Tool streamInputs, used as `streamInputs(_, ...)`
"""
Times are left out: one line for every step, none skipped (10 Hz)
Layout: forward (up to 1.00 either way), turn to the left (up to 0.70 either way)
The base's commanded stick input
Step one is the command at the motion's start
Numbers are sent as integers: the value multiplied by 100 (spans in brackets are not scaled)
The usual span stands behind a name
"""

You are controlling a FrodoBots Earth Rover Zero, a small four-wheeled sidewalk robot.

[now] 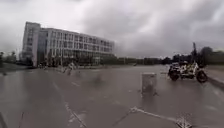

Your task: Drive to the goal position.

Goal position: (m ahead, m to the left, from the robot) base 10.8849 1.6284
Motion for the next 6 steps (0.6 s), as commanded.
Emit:
streamInputs(70,0)
streamInputs(70,0)
streamInputs(70,0)
streamInputs(70,0)
streamInputs(70,0)
streamInputs(70,0)
